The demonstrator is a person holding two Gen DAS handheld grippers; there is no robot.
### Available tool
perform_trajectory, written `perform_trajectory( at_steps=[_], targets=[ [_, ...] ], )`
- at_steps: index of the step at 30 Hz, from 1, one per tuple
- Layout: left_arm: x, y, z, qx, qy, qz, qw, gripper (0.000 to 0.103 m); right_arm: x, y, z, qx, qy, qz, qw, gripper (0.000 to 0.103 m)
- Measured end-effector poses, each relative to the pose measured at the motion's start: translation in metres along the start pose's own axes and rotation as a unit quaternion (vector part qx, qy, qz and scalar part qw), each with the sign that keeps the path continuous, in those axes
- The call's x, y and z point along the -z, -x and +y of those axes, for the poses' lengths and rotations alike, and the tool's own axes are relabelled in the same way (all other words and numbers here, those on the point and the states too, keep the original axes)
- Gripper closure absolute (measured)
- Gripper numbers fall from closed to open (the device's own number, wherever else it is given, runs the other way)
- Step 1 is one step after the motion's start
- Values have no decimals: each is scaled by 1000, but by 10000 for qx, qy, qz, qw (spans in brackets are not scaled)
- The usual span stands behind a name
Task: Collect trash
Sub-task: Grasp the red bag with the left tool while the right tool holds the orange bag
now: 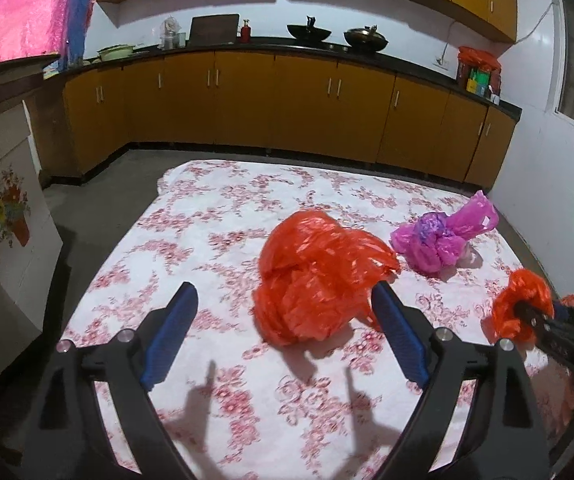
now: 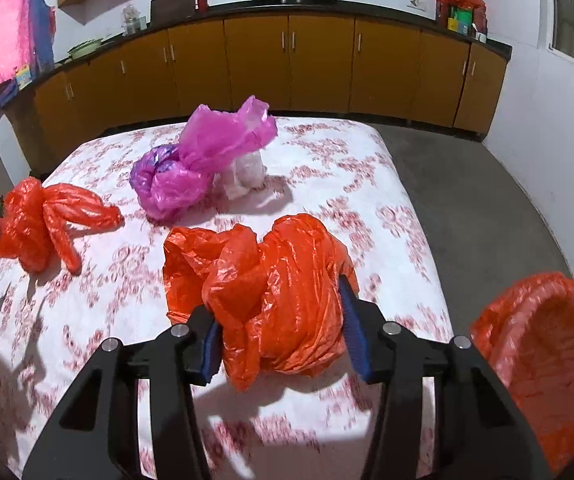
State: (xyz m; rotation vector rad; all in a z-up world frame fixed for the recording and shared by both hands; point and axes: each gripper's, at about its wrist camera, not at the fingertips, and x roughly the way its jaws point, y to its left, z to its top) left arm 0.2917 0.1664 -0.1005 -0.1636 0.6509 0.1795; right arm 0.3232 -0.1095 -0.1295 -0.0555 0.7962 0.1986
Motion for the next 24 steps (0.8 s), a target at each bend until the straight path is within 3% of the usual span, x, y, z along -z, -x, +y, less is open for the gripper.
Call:
perform_trajectory(
  at_steps=[8, 18, 24],
  targets=[
    [-17, -36, -13, -5, 52, 364, 9993, 16, 11, 12, -10, -63, -195, 5, 9998, 53],
    [-13, -60, -12, -124, 125, 634, 9978, 17, 12, 18, -16, -89, -245, -39, 9997, 53],
    [-11, -66, -11, 18, 203, 743, 9970, 41, 13, 20, -17, -80, -265, -54, 9996, 52]
  ],
)
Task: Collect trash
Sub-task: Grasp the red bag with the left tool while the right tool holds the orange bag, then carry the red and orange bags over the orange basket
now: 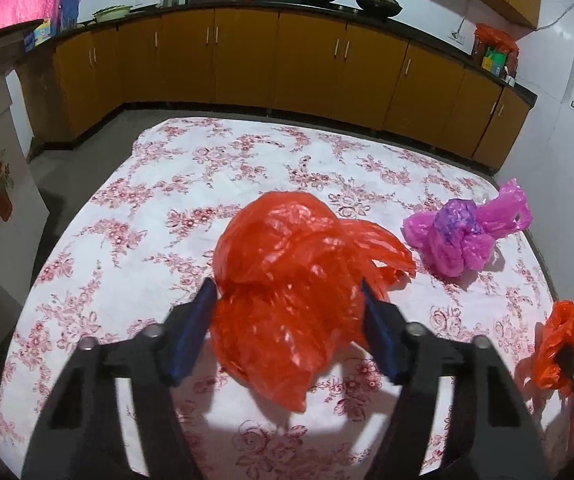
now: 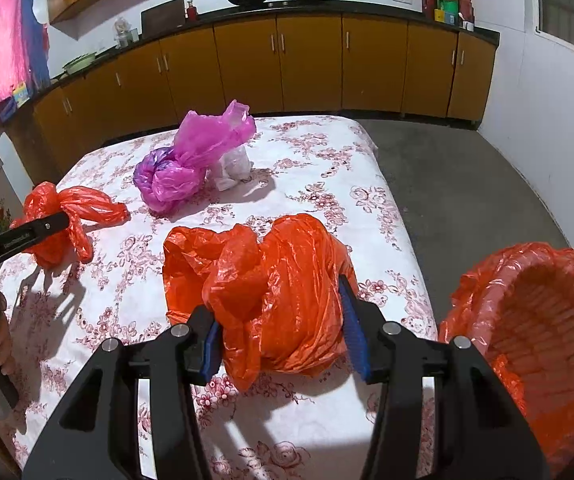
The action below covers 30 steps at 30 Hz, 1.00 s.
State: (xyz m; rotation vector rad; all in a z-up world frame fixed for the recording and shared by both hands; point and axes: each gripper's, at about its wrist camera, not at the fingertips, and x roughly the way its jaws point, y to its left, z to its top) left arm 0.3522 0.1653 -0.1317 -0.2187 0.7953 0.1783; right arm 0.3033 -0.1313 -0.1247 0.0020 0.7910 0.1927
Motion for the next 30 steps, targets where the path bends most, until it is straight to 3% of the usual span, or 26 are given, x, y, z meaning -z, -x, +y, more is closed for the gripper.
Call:
perform_trajectory(
  at_steps=[4, 9, 16, 30],
  targets=[
    [0, 3, -4, 60, -80, -41, 9999, 57, 1, 4, -2, 15, -6, -6, 10000, 52],
    [1, 16, -11, 77, -272, -176, 9994, 67, 2, 12, -3, 43, -24, -56, 10000, 52],
    [5, 50, -25, -55, -611, -532, 9967, 73, 3, 33, -4, 21, -71, -200, 9998, 53],
    [17, 121, -54, 134, -844, -838, 9928, 73, 6, 95, -19, 134, -238, -661, 9974, 53]
  ],
)
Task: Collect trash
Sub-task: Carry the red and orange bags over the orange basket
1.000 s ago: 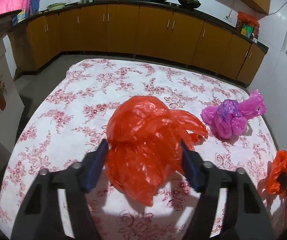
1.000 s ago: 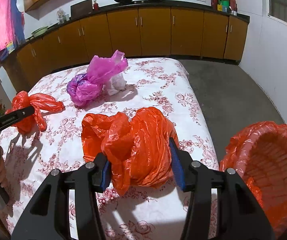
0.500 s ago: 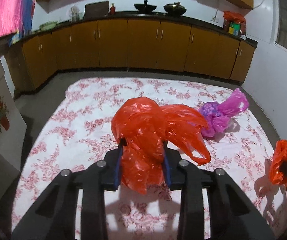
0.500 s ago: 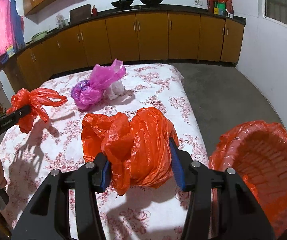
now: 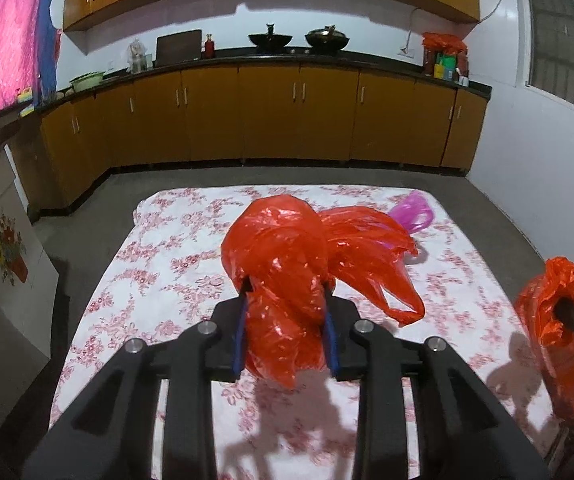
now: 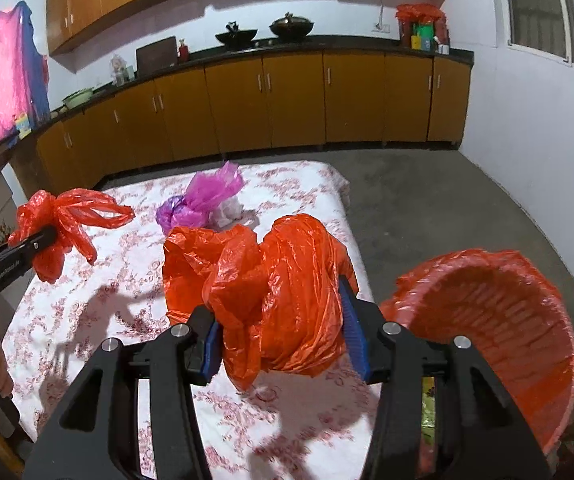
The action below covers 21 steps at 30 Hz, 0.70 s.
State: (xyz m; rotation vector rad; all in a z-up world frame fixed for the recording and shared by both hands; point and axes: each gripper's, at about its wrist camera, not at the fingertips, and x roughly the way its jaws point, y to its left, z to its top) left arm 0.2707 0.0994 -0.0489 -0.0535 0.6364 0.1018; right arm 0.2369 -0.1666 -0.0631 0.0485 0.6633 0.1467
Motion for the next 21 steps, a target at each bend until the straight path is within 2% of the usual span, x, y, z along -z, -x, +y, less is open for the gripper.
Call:
perform_trajectory(
  at_steps=[12, 21],
  targets=[
    [-4, 42, -49, 345, -323, -188, 9987, 73, 5, 40, -39, 395, -287, -250, 9985, 53],
    [-1, 56, -89, 616, -604, -194, 9961, 73, 13, 59, -70, 687, -490, -330, 9959, 53]
  ],
)
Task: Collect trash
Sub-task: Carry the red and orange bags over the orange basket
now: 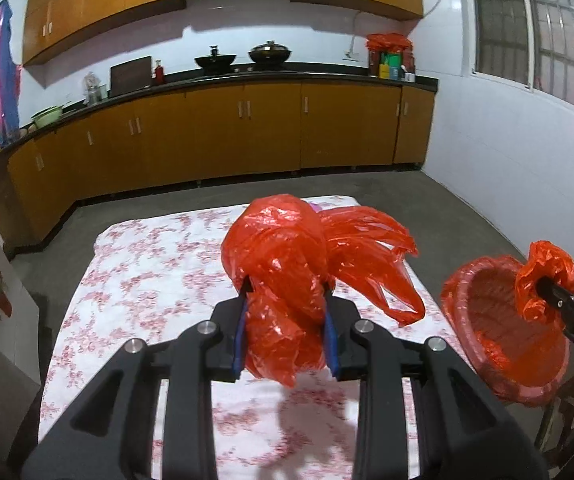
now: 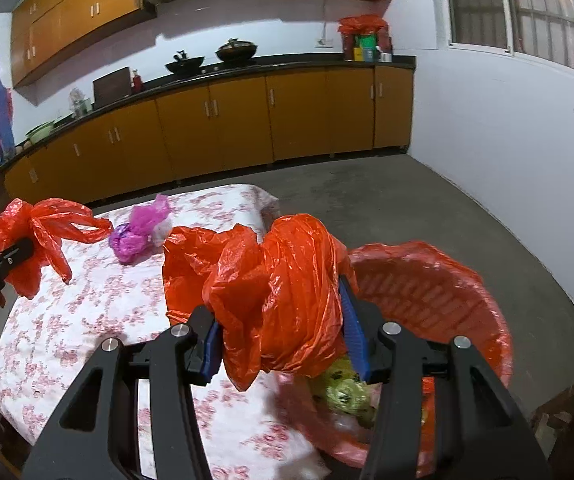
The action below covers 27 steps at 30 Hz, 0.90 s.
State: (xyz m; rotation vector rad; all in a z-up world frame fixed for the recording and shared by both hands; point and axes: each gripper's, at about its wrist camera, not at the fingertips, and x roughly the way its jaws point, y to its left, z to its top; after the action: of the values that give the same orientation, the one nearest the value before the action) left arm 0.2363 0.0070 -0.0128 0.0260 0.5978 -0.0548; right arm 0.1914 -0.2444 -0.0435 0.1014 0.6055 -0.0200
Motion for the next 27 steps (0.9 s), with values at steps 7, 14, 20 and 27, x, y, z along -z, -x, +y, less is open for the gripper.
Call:
perform_trajectory(
  at_steps=[7, 14, 20, 27],
  targets=[
    [0, 1, -35, 303, -185, 24, 9994, 73, 4, 11, -27, 259, -141, -53, 9996, 53],
    [1, -4, -70, 794, -202, 166, 9965, 73, 5, 17, -53, 528, -318, -94, 9981, 53],
    [4, -10, -101, 1216, -277, 254, 9919, 73, 8, 23, -77, 806, -563, -105, 9951, 53],
    [7, -19, -134, 1611, -379, 358, 9856, 73, 7, 28, -98, 1022, -717, -149, 9921, 53]
  ],
)
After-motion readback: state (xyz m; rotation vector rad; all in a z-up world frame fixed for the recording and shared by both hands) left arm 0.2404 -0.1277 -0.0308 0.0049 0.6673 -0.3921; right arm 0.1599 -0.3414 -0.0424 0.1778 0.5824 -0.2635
